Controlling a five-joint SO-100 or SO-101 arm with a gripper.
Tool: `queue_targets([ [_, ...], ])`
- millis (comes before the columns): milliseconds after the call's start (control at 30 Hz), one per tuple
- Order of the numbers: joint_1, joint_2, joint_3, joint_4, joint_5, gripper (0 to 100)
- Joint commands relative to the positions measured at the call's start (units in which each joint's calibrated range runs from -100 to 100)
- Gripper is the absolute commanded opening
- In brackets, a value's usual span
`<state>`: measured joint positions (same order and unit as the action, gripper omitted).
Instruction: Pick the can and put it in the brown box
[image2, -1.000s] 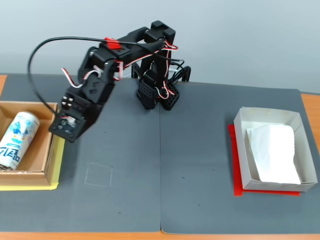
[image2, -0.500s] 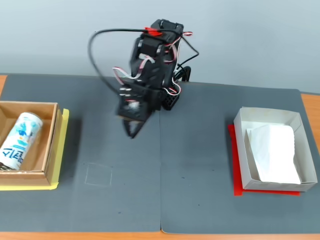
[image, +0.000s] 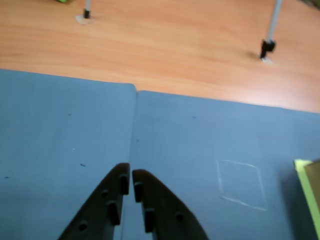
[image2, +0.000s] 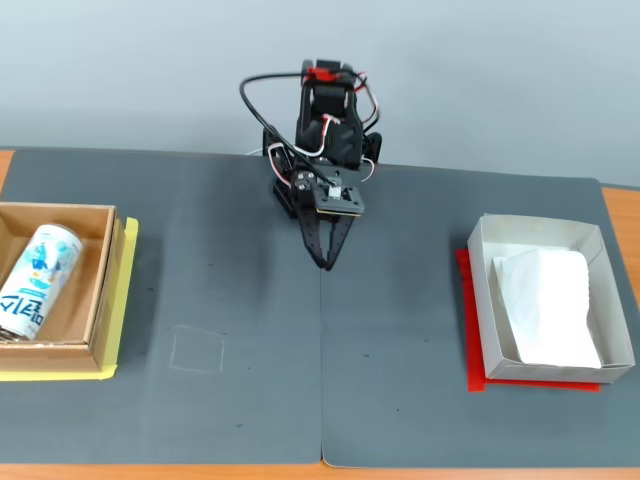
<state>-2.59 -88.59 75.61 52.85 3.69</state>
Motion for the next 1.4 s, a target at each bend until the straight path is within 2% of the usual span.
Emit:
queue_targets([
  [0, -1.1, -8.4, 9.0, -3.4, 0.3, 1],
  [400, -1.8, -10.9, 22.9, -2.1, 0.3, 1],
  [600, -1.6, -11.3, 21.9, 4.7, -0.1, 1],
  [800, -1.2, -11.3, 16.9, 21.7, -0.2, 1],
  [1367, -0.7, -11.4, 16.9, 21.6, -5.7, 1],
])
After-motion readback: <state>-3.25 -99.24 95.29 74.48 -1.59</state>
